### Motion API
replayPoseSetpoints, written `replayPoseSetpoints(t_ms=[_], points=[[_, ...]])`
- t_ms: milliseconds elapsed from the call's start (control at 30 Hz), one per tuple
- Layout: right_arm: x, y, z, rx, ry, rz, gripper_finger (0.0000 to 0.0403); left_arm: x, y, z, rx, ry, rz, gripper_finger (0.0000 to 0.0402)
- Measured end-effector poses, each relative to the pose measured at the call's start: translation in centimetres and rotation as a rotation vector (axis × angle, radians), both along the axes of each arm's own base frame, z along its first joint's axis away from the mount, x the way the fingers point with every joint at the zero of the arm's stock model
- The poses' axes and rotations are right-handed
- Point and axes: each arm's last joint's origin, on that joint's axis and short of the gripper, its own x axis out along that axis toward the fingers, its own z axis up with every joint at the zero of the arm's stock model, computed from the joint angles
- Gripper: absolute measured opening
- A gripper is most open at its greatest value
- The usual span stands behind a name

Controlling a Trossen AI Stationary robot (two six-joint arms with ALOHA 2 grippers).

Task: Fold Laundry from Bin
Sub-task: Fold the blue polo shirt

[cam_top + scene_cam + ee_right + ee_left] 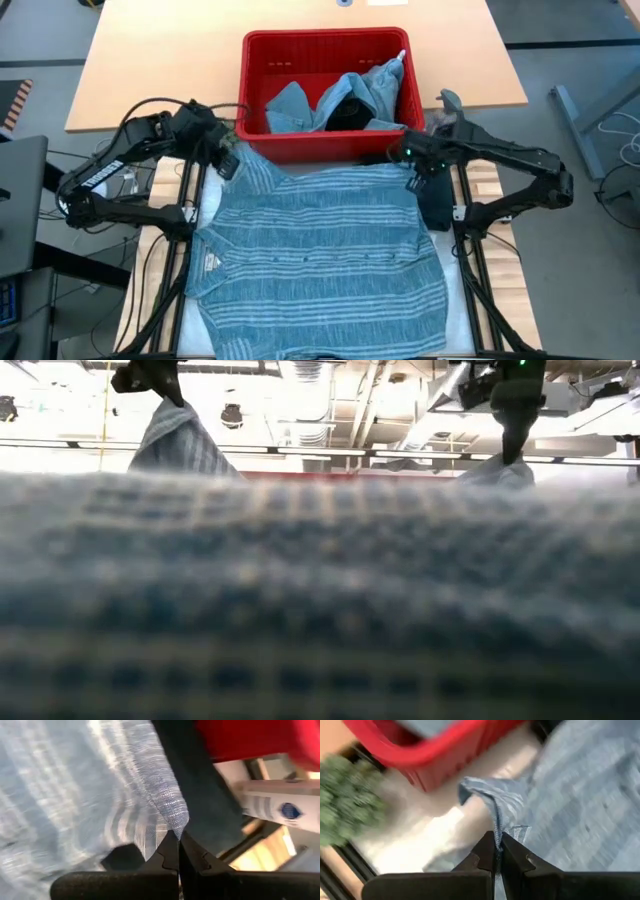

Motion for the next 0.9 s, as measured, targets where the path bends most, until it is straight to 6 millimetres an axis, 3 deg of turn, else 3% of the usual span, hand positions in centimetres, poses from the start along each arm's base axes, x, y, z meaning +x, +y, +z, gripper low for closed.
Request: replayPoseSetpoints(t_ms=[233,633,733,900], points=[[0.7,4.8,0.0,0.028,-0.031,0.040,0.0018,0.3,-3.0,-0.1,-0.121,-0.005,-0.098,0.0000],[0.3,12.2,-0.5,0.092,-0.118,-0.070,0.0018,0.4,-10.4,0.0,-0.295,-0.027,-0.257,0.0000],[0.5,13.8,-1.4,0.111,-0.098,-0.106,0.0018,0.5,-12.0,-0.2,-0.313,-0.016,-0.272,0.0000],[0.4,16.2,-4.6,0.095,0.006,-0.196,0.0018,0.9,-14.7,-0.8,-0.293,0.018,-0.304,0.0000]])
